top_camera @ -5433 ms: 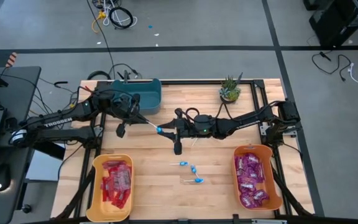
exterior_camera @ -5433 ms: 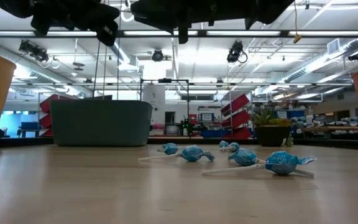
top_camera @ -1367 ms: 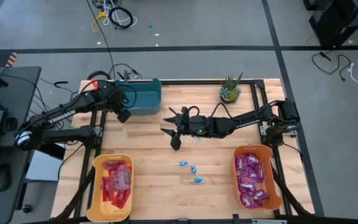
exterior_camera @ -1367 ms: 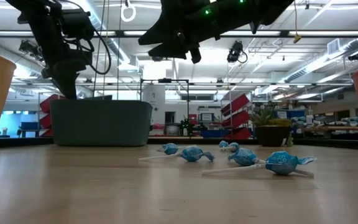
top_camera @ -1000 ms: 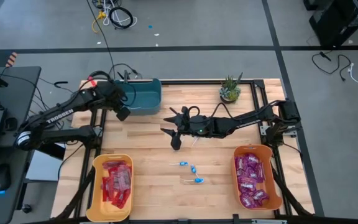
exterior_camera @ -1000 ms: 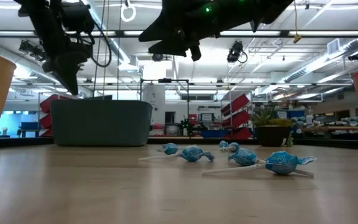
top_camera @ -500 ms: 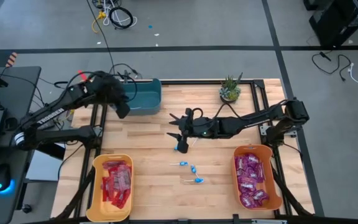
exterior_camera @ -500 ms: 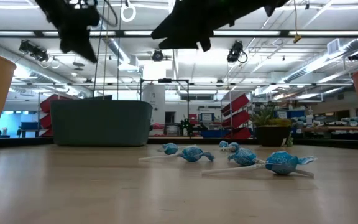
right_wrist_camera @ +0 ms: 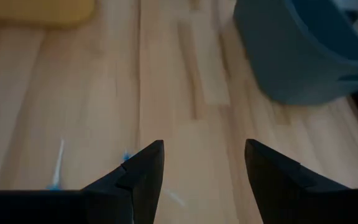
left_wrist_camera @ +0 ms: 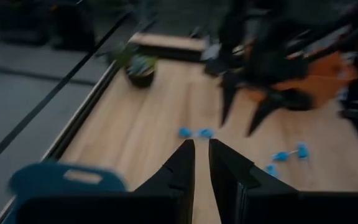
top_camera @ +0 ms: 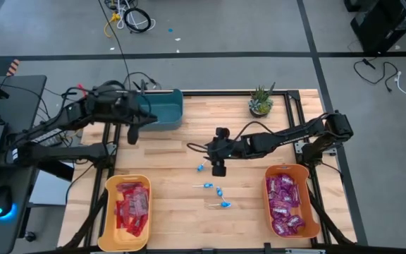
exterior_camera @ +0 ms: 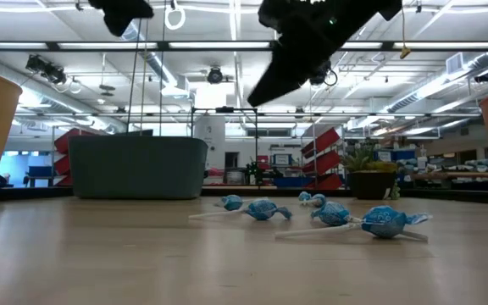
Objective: Sort candy
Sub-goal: Put the blue candy into the blue bin
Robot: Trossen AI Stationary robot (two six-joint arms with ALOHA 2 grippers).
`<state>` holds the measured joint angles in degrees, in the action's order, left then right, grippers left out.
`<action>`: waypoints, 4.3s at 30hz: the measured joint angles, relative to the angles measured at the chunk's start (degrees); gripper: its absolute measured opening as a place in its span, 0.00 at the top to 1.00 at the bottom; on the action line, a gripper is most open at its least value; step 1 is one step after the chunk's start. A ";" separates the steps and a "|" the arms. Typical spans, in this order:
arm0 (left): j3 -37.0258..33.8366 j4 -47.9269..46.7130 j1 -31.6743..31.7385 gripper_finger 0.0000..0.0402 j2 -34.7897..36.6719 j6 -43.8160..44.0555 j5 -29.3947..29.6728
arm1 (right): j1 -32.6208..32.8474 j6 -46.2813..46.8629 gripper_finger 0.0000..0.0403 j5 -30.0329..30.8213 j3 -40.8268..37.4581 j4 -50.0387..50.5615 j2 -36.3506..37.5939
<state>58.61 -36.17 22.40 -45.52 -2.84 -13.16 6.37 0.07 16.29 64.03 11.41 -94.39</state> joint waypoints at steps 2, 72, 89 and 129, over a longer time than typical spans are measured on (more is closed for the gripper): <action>0.00 1.29 -1.28 0.87 0.12 -0.53 -2.18 | 0.00 -1.05 0.48 -0.52 0.00 2.45 -0.08; 0.00 4.92 -7.63 0.87 0.16 -1.85 -7.90 | -1.97 -4.88 0.99 -10.22 0.02 -3.59 -18.54; -0.02 4.72 -7.75 0.87 0.16 -2.63 -7.89 | -1.20 -6.14 1.00 -14.77 -0.07 -27.02 -13.62; -7.58 7.24 -16.57 0.77 -2.92 -4.37 -1.22 | -1.16 -7.83 1.00 -4.56 -0.02 -52.58 -13.64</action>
<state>51.03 -28.93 5.82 -48.45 -7.20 -14.38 5.21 -7.76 11.73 64.01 -41.17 -108.03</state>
